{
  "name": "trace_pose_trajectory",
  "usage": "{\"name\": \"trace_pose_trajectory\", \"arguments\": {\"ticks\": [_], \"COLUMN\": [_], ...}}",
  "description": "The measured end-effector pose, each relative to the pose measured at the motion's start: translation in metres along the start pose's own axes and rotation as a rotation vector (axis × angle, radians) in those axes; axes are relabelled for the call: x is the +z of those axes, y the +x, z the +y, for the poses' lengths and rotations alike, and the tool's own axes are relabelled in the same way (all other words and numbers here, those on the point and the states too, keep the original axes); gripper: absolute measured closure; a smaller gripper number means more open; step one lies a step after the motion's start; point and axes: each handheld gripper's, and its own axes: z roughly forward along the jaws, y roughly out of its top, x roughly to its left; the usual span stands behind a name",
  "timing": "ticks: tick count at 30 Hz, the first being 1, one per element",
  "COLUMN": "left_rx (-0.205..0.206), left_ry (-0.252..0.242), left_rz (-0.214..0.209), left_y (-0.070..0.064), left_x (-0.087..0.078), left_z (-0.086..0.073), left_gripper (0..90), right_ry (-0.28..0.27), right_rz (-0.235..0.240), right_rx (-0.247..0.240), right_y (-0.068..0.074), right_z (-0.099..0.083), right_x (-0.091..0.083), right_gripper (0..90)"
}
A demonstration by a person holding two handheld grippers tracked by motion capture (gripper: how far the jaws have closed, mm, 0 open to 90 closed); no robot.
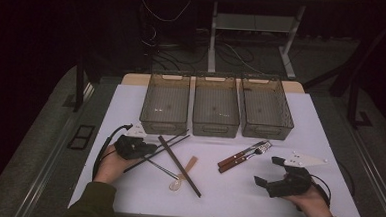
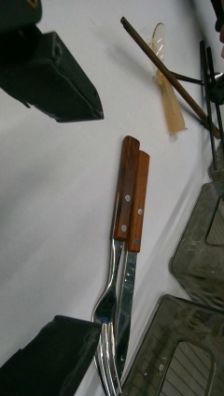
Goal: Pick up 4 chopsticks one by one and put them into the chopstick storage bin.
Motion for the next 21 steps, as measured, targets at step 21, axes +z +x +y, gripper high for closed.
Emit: {"name": "trace_pose_trajectory", "arguments": {"ticks": [21], "left_rx": [0.002], "left_ry": [-0.054], "left_rz": [-0.027], "left_y": [-0.011], "left_x": [-0.017], "left_z": [0.006], "left_gripper": [84.9], "right_ry": [0.017], "right_rz": [-0.012], "right_rx": [-0.017], "right_y": [0.0], "right_z": [-0.005], "right_x": [0.006], "right_gripper": [0.9]}}
